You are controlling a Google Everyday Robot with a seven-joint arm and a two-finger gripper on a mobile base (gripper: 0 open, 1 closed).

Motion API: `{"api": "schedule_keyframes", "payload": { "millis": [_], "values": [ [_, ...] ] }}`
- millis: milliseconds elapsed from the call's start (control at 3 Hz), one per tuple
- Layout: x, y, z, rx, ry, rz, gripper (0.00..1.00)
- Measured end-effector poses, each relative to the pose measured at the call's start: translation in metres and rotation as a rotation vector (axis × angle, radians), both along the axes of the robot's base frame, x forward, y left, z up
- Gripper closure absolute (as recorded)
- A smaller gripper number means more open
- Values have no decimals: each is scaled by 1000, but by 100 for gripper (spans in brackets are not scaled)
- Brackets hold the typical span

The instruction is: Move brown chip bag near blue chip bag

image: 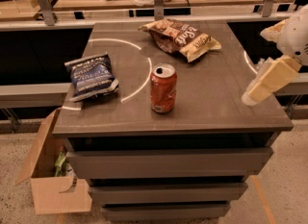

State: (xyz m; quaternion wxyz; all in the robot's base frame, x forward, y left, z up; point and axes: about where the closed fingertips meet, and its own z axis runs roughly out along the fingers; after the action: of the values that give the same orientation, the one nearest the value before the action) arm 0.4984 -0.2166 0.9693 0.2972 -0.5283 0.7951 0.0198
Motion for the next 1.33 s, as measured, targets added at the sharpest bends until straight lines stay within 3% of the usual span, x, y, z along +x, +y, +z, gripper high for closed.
{"api": "schedule_keyframes", "payload": {
  "millis": [667, 1000, 1333],
  "values": [
    [81, 12, -15, 226, -151, -140, 0],
    [124, 15, -20, 290, -210, -216, 0],
    [134, 15, -17, 307, -235, -235, 0]
  ]
}}
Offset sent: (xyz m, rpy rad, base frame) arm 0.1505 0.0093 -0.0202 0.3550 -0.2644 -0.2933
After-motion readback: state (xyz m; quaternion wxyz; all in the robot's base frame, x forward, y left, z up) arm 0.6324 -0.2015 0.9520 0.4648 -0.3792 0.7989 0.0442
